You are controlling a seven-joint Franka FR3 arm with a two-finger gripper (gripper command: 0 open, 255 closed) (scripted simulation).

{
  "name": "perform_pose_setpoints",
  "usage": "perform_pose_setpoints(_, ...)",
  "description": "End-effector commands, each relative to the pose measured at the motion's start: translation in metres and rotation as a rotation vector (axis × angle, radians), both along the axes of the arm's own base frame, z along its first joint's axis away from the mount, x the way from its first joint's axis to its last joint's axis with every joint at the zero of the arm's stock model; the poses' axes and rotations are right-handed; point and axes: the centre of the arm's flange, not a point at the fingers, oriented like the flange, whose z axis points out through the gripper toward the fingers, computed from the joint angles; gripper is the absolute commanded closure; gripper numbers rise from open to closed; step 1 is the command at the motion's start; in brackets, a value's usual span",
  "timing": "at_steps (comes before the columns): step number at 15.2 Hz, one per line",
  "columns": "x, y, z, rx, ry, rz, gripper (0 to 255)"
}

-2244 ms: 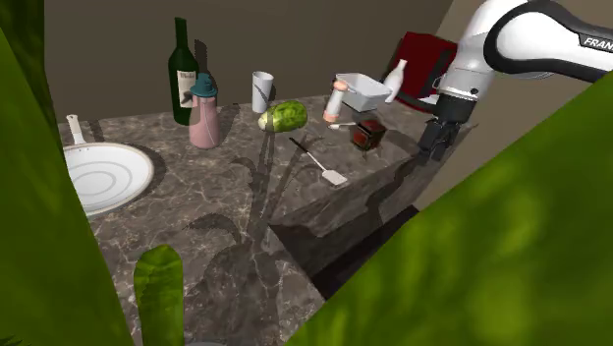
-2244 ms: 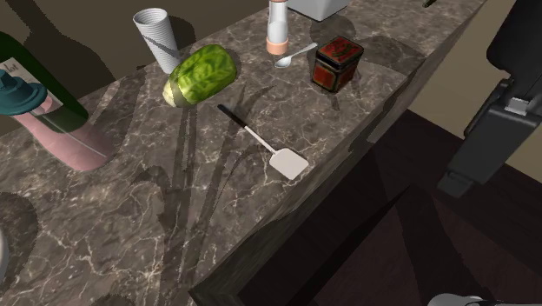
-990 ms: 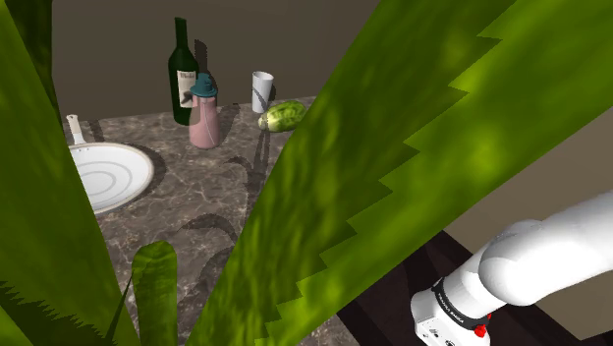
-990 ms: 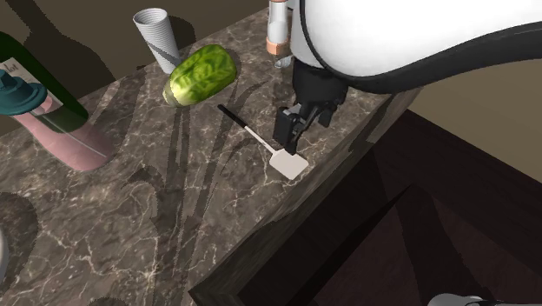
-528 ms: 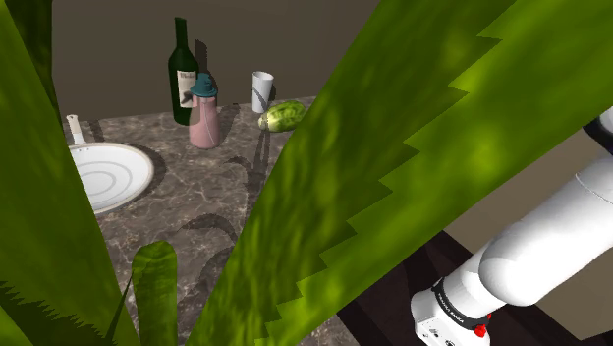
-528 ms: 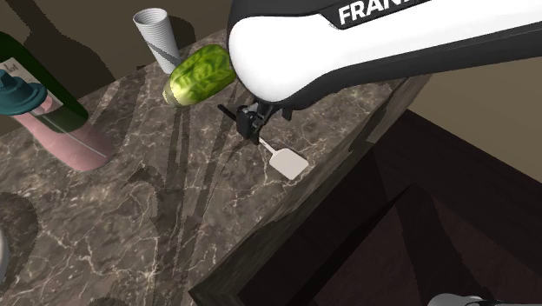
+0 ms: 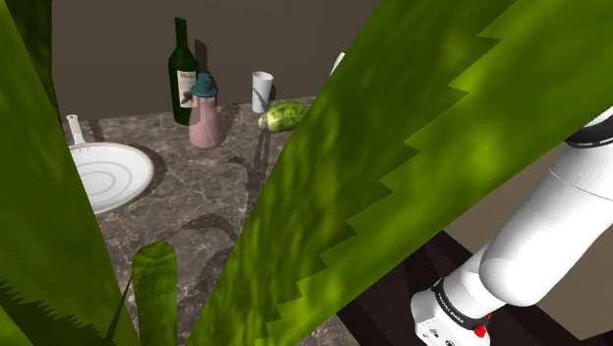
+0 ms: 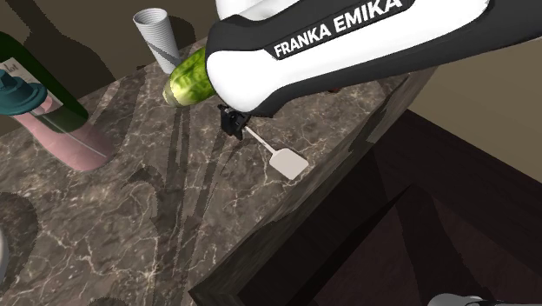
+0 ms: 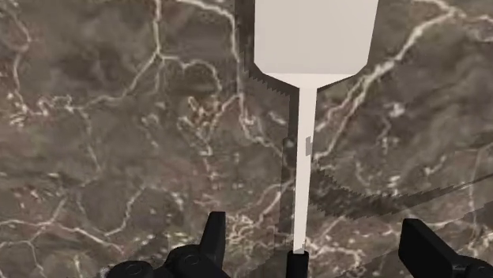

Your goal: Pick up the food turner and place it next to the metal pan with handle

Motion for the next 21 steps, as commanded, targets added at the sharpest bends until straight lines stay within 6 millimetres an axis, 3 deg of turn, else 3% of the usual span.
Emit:
perform_pose_setpoints(1, 0.0, 0.0, -0.011, 0.0, -0.001, 0.0, 0)
perform_pose_setpoints(3, 0.001, 0.0, -0.025, 0.0, -0.001, 0.0, 0)
perform_pose_setpoints(11, 0.001, 0.0, -0.024, 0.0, -0.001, 0.0, 0)
perform_pose_setpoints(12, 0.001, 0.0, -0.024, 0.0, -0.001, 0.0, 255)
perform_pose_setpoints(21, 0.001, 0.0, -0.025, 0.0, -0.001, 0.0, 255)
